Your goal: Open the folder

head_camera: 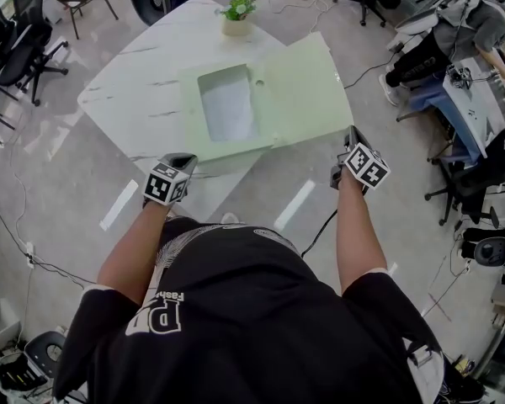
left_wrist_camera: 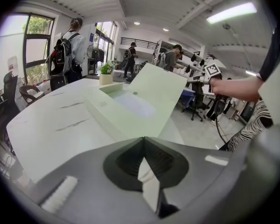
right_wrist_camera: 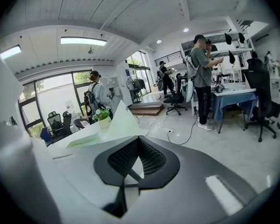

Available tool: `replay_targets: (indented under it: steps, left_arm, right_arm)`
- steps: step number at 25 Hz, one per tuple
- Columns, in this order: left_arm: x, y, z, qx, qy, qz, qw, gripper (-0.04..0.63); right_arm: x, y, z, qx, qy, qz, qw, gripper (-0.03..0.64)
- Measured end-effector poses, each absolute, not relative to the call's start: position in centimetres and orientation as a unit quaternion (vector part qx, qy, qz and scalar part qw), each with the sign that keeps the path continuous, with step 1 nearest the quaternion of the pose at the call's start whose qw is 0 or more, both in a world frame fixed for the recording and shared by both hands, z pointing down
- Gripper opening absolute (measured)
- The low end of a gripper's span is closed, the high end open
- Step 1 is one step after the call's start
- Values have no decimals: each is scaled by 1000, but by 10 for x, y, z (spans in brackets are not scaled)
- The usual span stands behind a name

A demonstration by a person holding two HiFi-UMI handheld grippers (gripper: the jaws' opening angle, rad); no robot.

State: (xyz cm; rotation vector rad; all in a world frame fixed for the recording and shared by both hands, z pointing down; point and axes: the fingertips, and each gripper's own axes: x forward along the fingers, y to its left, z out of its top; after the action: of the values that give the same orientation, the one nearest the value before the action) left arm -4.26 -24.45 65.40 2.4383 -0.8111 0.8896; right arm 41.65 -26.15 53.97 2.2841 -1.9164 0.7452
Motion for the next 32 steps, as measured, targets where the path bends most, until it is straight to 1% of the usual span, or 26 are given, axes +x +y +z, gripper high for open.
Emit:
replay_targets:
  steps: [5,12,21,32]
  left_arm:
    - [-47,-248,655,875,-297,320,210,51]
    - [-48,-248,654,870,-300,326,215,51]
    - [-48,-249,653,868,-298,330,223,51]
    - [-49,-249,655,866,-297,330,231,51]
  right_arm:
    - [447,-261,580,749,-592,295,45,0]
    - [472,-257,626,754,-553,353,35,0]
    - [483,-261,664,754,-527,379,97,2]
    - [486,-260,696,750,-509,401,129,5]
